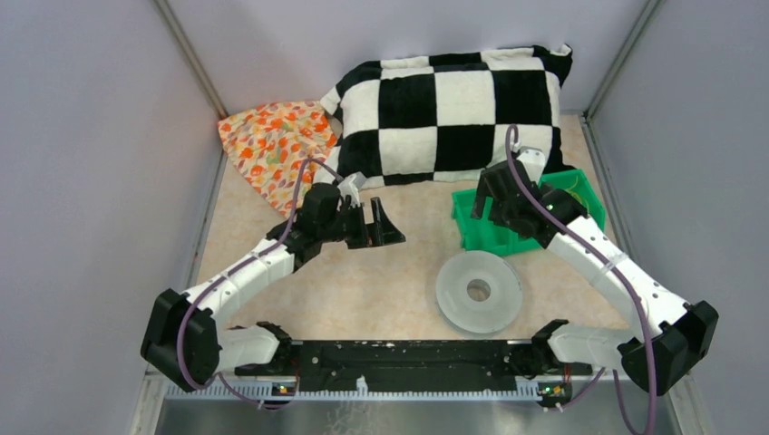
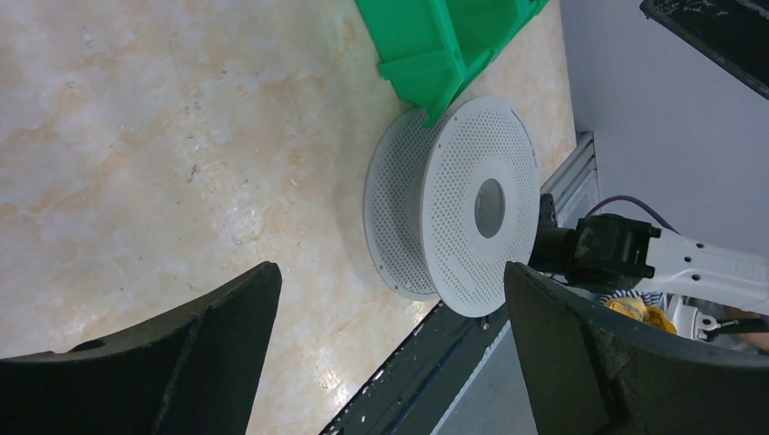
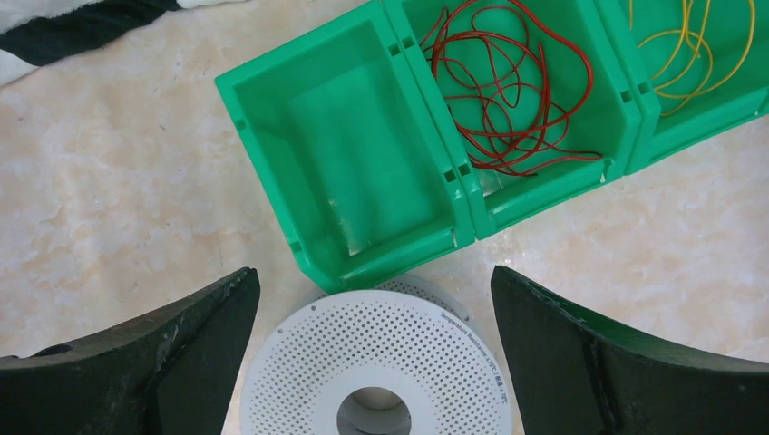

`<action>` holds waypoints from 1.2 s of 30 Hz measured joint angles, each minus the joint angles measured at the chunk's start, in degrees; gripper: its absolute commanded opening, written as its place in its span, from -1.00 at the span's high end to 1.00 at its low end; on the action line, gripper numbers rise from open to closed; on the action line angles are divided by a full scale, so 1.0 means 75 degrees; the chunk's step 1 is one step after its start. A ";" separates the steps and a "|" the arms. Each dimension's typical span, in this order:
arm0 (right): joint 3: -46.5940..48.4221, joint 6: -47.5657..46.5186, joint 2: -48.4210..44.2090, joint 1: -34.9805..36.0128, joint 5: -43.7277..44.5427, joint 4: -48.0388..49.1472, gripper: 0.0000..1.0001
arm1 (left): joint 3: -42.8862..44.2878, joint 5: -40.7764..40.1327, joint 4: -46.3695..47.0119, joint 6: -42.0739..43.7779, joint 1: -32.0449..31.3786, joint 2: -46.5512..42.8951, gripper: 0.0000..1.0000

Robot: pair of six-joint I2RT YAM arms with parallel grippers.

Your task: Wrap the cables

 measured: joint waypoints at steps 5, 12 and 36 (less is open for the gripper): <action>-0.0070 -0.0029 -0.0245 0.0000 0.0000 0.0096 -0.97 | 0.0000 0.0335 0.0239 0.0041 -0.0035 0.0224 -0.98; -0.0379 -0.0134 -0.0586 0.0000 -0.0087 0.0402 -0.97 | -0.0641 0.0755 0.1460 -0.0793 -0.0192 0.0411 -0.97; -0.0557 -0.0090 -0.1122 0.0000 -0.0697 0.0644 -0.97 | -0.0472 0.3159 0.4596 -0.1888 -0.1314 0.4130 -0.90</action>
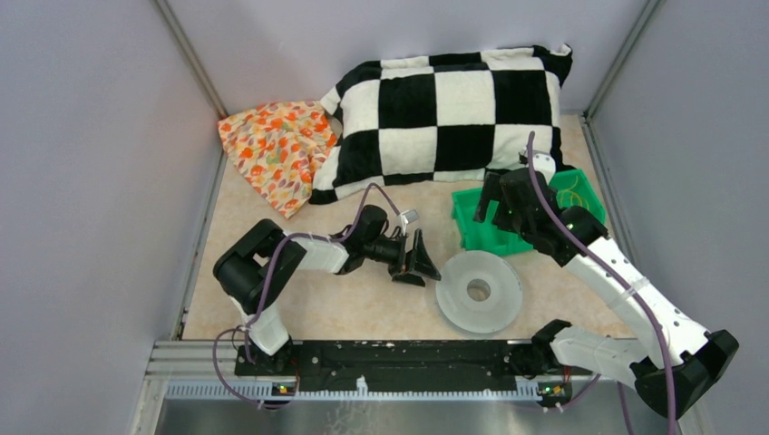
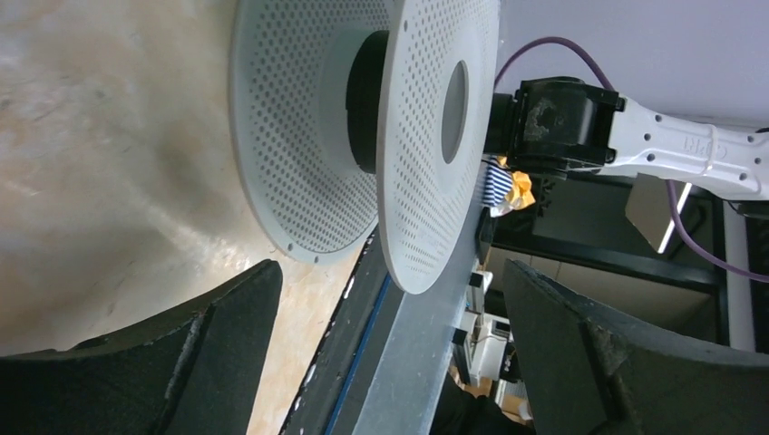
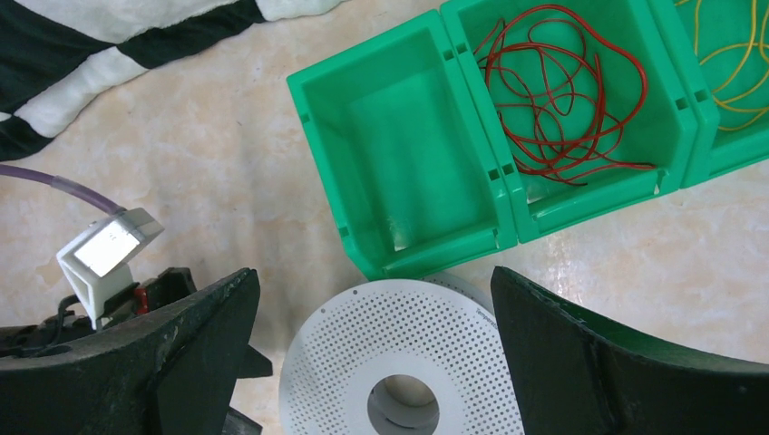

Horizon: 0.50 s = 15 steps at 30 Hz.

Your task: Wrap the cables

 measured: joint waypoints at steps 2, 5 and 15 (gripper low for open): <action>0.0000 0.0015 -0.0003 0.0000 0.0000 -0.0012 -0.97 | 0.0009 0.0070 0.0370 -0.0204 -0.0114 0.0192 -0.83; 0.0000 0.0023 0.0000 0.0000 0.0000 -0.0015 -0.97 | 0.0015 0.0175 0.0985 -0.0565 -0.0291 0.0519 -0.63; 0.0020 0.0020 -0.0003 0.0000 -0.0029 -0.0154 -0.97 | 0.0047 0.0143 0.3197 -0.2031 -0.0600 0.1492 0.01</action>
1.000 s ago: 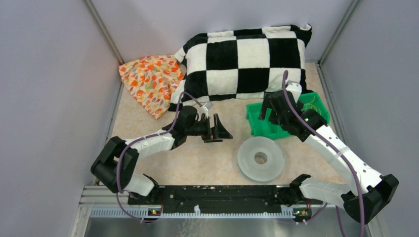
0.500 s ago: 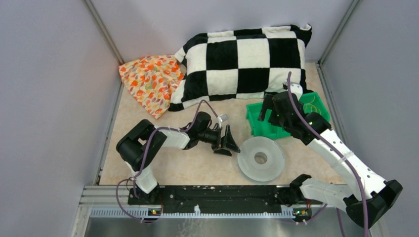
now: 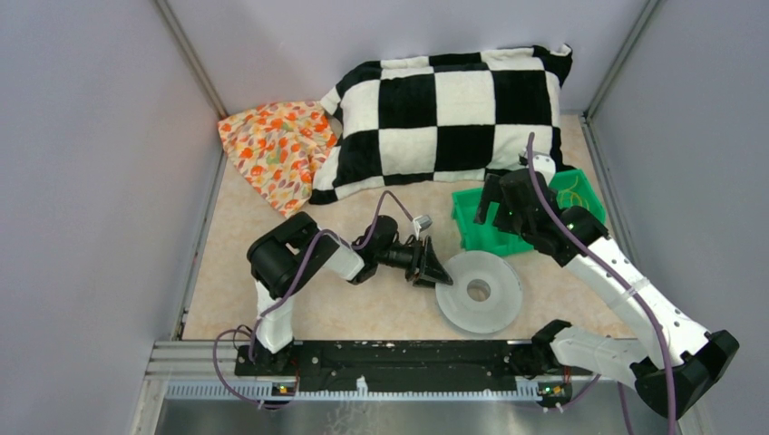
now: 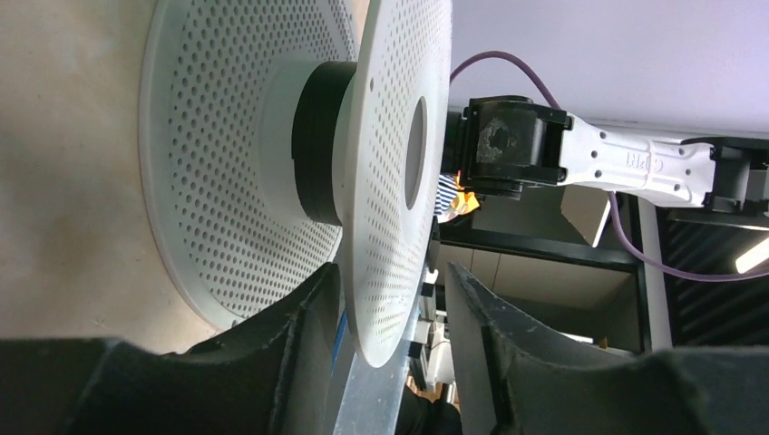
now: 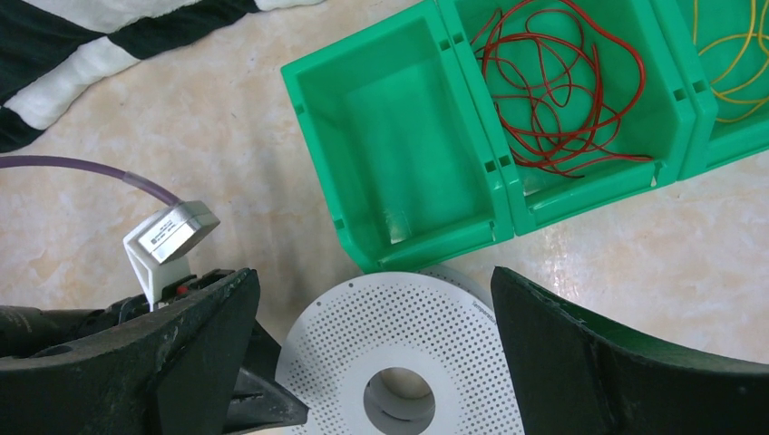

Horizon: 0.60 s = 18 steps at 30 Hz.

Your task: Wrap the cables

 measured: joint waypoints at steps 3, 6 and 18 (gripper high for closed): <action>0.0000 0.0006 0.0000 0.0000 -0.0041 -0.0012 -0.97 | 0.0012 -0.0061 0.0321 -0.0321 -0.0044 0.0146 0.25; 0.0000 0.0017 -0.0003 0.0000 -0.0160 -0.0029 -0.97 | 0.0064 -0.0152 0.0329 -0.0460 -0.0125 0.0236 0.75; 0.0417 0.0128 -0.0487 0.0000 -0.0498 -0.0146 -0.97 | 0.0822 -0.0460 -0.2684 0.0822 -0.0224 -0.1291 1.00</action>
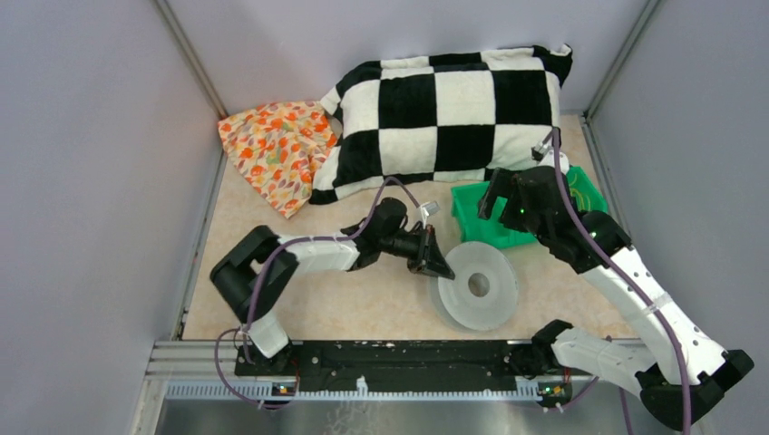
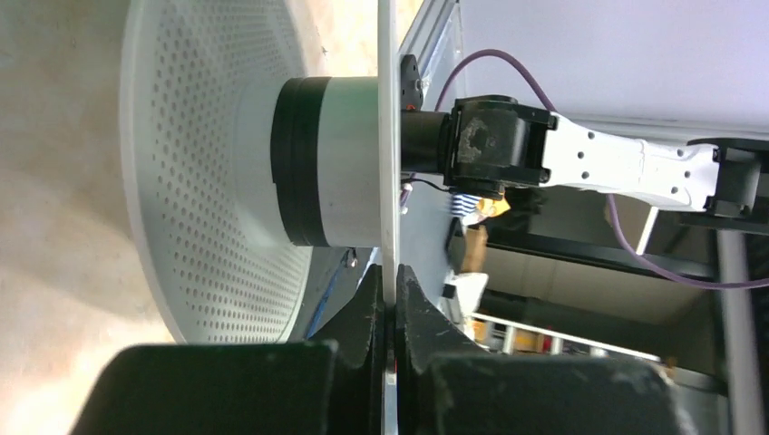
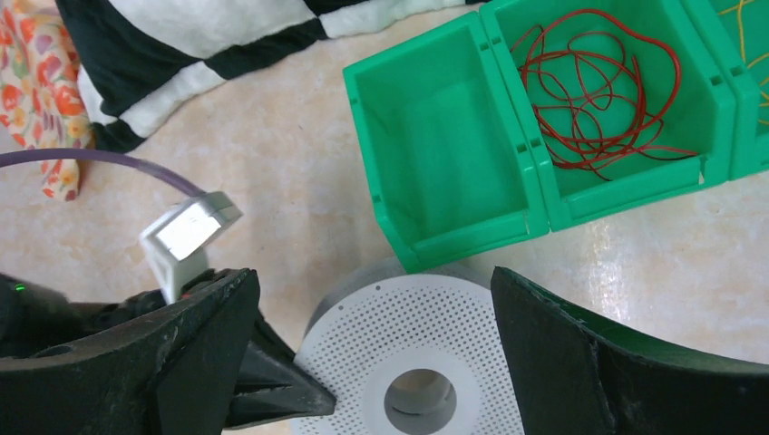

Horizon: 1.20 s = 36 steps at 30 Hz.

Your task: Wrap the cables

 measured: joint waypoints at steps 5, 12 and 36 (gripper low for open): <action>0.0568 -0.0076 0.0006 0.0000 0.0079 -0.0239 -0.97 | 0.1343 -0.1326 -0.4366 0.2101 -0.0015 -0.1757 1.00; 0.1644 -0.0274 -0.0026 0.0000 0.0082 -0.0169 -0.97 | 0.3022 -0.3284 -0.7871 0.3995 0.0096 -0.3360 1.00; 0.1122 -0.0259 -0.0114 0.0000 0.0265 -0.0195 -0.97 | 0.2229 -0.7647 -0.5674 0.7915 -0.0187 -0.3459 1.00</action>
